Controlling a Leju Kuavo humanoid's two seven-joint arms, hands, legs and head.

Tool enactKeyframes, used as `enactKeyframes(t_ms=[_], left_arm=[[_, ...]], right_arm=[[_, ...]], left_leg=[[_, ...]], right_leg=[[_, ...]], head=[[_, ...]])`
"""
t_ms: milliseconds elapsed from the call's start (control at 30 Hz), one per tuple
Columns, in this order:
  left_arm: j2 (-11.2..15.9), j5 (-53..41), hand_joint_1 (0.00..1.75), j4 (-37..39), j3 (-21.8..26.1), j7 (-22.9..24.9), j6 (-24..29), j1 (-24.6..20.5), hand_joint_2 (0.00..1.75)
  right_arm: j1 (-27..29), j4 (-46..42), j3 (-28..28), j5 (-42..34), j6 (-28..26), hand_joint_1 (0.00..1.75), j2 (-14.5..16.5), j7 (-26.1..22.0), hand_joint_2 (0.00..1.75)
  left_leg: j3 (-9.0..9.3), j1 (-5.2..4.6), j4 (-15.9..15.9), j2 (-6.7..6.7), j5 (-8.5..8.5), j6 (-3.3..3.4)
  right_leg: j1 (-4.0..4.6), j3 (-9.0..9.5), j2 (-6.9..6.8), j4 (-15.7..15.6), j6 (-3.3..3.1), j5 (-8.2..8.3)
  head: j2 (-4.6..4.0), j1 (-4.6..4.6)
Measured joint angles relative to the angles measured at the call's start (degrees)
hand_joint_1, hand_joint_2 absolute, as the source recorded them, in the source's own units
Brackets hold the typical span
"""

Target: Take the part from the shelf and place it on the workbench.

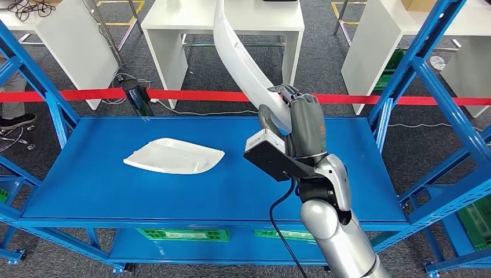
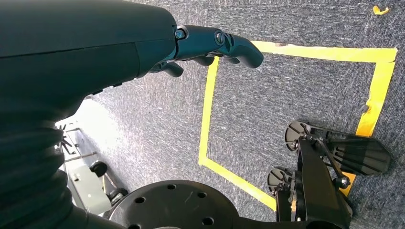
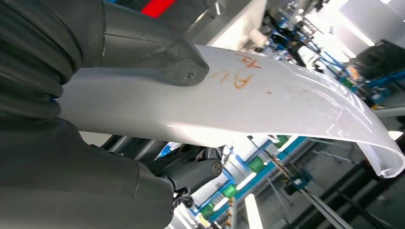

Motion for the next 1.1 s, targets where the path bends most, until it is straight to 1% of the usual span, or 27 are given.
enactKeyframes(t_ms=[133,200,267,300,333,367,400,433,467,500,533,567,600,633,667,700,767,800,833,867,900,933,967,1067,1100], left_arm=[[0.0,-0.01,0.0,0.0,0.0,0.23,0.0,-0.2,1.75],[0.01,0.0,0.0,-0.01,0.0,0.45,0.0,-0.36,1.75],[-0.1,0.0,0.0,0.0,0.0,0.58,0.0,-0.52,1.75],[-0.2,0.01,0.0,0.01,0.0,0.59,0.0,-0.6,1.75],[-0.3,0.01,0.0,0.01,0.0,0.6,0.0,-0.7,1.75],[-0.38,0.01,0.0,0.01,0.0,0.61,0.0,-0.78,1.75],[-0.4,0.02,0.0,0.01,0.0,0.62,0.0,-0.84,1.75],[-0.41,0.02,0.0,0.02,0.0,0.65,0.0,-0.88,1.75],[-0.43,0.02,0.0,0.02,0.0,0.7,0.0,-0.89,1.75],[-0.45,0.01,0.0,0.02,0.0,0.78,0.0,-0.91,1.75],[-0.46,0.0,0.0,0.02,0.0,0.85,0.0,-0.94,1.75],[-0.48,-0.02,0.0,0.02,0.0,0.91,0.0,-1.02,1.75],[-0.44,-0.06,0.0,-0.03,0.0,0.97,0.0,-1.08,1.75],[-0.43,-0.11,0.0,-0.05,0.0,1.01,0.0,-1.16,1.75],[-0.43,-0.19,0.0,-0.08,0.0,1.04,0.0,-1.26,1.75],[-0.42,-0.28,0.0,-0.09,0.0,1.08,0.0,-1.31,1.75],[-0.47,-0.53,0.0,-0.07,0.0,1.11,0.0,-1.41,1.75],[-0.46,-0.63,0.0,-0.07,0.0,1.12,0.0,-1.42,1.75],[-0.46,-0.7,0.0,-0.07,0.0,1.09,0.0,-1.45,1.75],[-0.47,-0.73,0.0,-0.07,0.0,1.07,0.0,-1.48,1.75],[-0.48,-0.74,0.0,-0.07,0.0,1.04,0.0,-1.52,1.75],[-0.48,-0.75,0.0,-0.07,0.0,1.01,0.0,-1.55,1.75],[-0.48,-0.75,0.0,-0.07,0.0,1.01,0.0,-1.56,1.75],[-0.49,-0.75,0.0,-0.06,0.0,1.01,0.0,-1.57,1.75],[-0.49,-0.75,0.0,-0.05,0.0,1.0,0.0,-1.59,1.75]], right_arm=[[-0.02,-1.36,0.63,0.3,-0.45,1.75,0.13,-1.39,1.75],[-0.04,-1.85,1.06,0.49,-0.83,1.75,0.4,-2.24,1.75],[-0.08,-2.44,1.35,0.55,-1.04,1.75,0.73,-3.18,1.75],[-0.19,-2.74,1.47,0.55,-1.1,1.75,0.83,-3.62,1.75],[-0.38,-2.99,1.58,0.56,-1.14,1.75,0.89,-3.97,1.75],[-0.55,-3.14,1.69,0.59,-1.16,1.75,0.9,-4.2,1.75],[-0.7,-3.21,1.82,0.62,-1.16,1.75,0.9,-4.42,1.75],[-0.75,-3.25,1.95,0.65,-1.16,1.75,0.9,-4.64,1.75],[-0.73,-3.29,2.09,0.6,-1.24,1.75,0.9,-5.03,1.75],[-0.73,-3.35,2.24,0.41,-1.41,1.75,0.9,-5.56,1.75],[-0.78,-3.45,2.36,0.11,-1.63,1.75,0.9,-6.15,1.75],[-0.9,-3.57,2.47,-0.44,-1.87,1.75,0.9,-6.87,1.75],[-1.0,-3.7,2.54,-1.22,-2.03,1.75,0.9,-7.54,1.75],[-1.15,-3.88,2.59,-2.23,-2.09,1.75,0.9,-8.22,1.75],[-1.33,-4.05,2.62,-3.66,-2.09,1.75,0.93,-9.02,1.75],[-1.44,-4.24,2.63,-5.32,-1.98,1.75,0.99,-9.86,1.75],[-1.73,-4.61,2.63,-9.06,-1.72,1.75,1.24,-11.67,1.75],[-1.82,-4.79,2.6,-10.93,-1.63,1.75,1.42,-12.62,1.75],[-1.89,-5.0,2.49,-12.87,-1.69,1.75,1.64,-13.65,1.75],[-1.93,-5.19,2.31,-14.59,-1.79,1.75,1.86,-14.64,1.75],[-1.92,-5.36,2.13,-15.94,-1.91,1.75,2.06,-15.43,1.75],[-1.91,-5.47,1.98,-16.77,-2.0,1.75,2.17,-15.92,1.75],[-1.9,-5.5,1.91,-17.06,-2.03,1.75,2.21,-16.11,1.75],[-1.9,-5.5,1.89,-17.12,-2.04,1.75,2.22,-16.15,1.75],[-1.88,-5.57,1.71,-17.49,-2.09,1.75,2.31,-16.42,1.75]], left_leg=[[-0.04,-0.03,0.05,0.0,-0.05,0.03],[0.01,-0.21,0.1,-0.02,-0.07,0.49],[0.5,-0.06,-0.82,0.07,0.53,1.04],[0.78,0.16,-1.52,0.17,0.98,1.18],[0.96,0.4,-2.15,0.3,1.4,1.27],[0.95,0.53,-2.43,0.43,1.64,1.33],[0.76,0.59,-2.49,0.52,1.77,1.35],[0.47,0.65,-2.38,0.62,1.88,1.26],[0.11,0.75,-2.2,0.71,2.0,1.11],[-0.35,0.91,-1.94,0.77,2.16,0.88],[-0.89,1.15,-1.58,0.8,2.32,0.61],[-1.45,1.38,-1.07,0.79,2.48,0.27],[-1.95,1.53,-0.63,0.74,2.65,-0.15],[-2.28,1.57,-0.18,0.64,2.77,-0.6],[-2.48,1.49,0.18,0.53,2.93,-1.06],[-2.54,1.44,0.24,0.43,3.17,-1.51],[-2.7,1.53,0.19,0.38,3.56,-2.31],[-3.05,1.65,0.63,0.43,2.75,-2.63],[-3.67,1.72,2.14,0.46,0.89,-2.85],[-4.42,1.73,4.32,0.49,-1.52,-2.99],[-5.1,1.72,6.41,0.51,-3.77,-3.05],[-5.51,1.7,7.98,0.5,-5.17,-3.09],[-5.67,1.7,8.59,0.5,-5.63,-3.11],[-5.79,1.7,9.07,0.5,-5.95,-3.13],[-6.14,1.7,11.25,0.51,-6.99,-3.15]], right_leg=[[-0.05,0.02,0.0,-0.07,0.03,0.01],[-0.18,0.16,-0.02,-0.35,0.4,0.25],[-0.11,0.41,-0.03,-0.56,0.93,0.34],[-0.04,0.24,-0.03,0.05,1.13,-0.35],[0.0,-0.37,-0.05,1.66,1.34,-1.74],[-0.1,-1.42,-0.08,4.36,1.53,-3.74],[-0.25,-2.81,-0.1,7.81,1.77,-5.95],[-0.45,-4.05,-0.11,11.11,1.98,-7.64],[-0.67,-4.66,-0.12,13.17,2.19,-8.39],[-0.9,-4.3,-0.14,13.26,2.42,-8.04],[-1.13,-2.8,-0.16,11.08,2.67,-6.77],[-1.41,-0.45,-0.2,7.18,2.96,-5.37],[-1.48,1.56,-0.19,4.05,3.14,-4.26],[-1.5,2.83,-0.13,1.86,3.04,-3.44],[-1.5,3.21,-0.06,0.97,2.63,-3.22],[-1.33,2.79,0.04,1.44,2.03,-3.05],[-1.34,2.03,-0.04,1.35,0.66,-2.57],[-1.3,1.65,-0.12,1.23,0.11,-2.07],[-1.32,1.15,-0.2,1.11,-0.4,-1.47],[-1.34,0.61,-0.26,1.03,-0.75,-0.89],[-1.32,0.17,-0.25,1.0,-0.95,-0.5],[-1.31,-0.11,-0.26,1.0,-1.03,-0.26],[-1.3,-0.22,-0.26,1.01,-1.04,-0.19],[-1.28,-0.3,-0.26,1.01,-1.05,-0.12],[-1.21,-0.71,-0.28,1.03,-1.06,0.22]], head=[[-0.01,0.0],[0.0,-0.01],[0.0,-0.02],[0.0,0.03],[0.0,0.09],[0.0,0.13],[0.0,0.2],[0.0,0.2],[0.0,0.2],[0.0,0.2],[-0.01,0.2],[-0.01,0.21],[-0.01,0.22],[-0.01,0.26],[0.0,0.27],[0.0,0.27],[0.0,0.23],[0.0,0.21],[0.0,0.17],[0.0,0.15],[0.0,0.12],[0.0,0.11],[0.0,0.11],[-0.01,0.11],[-0.01,0.11]])
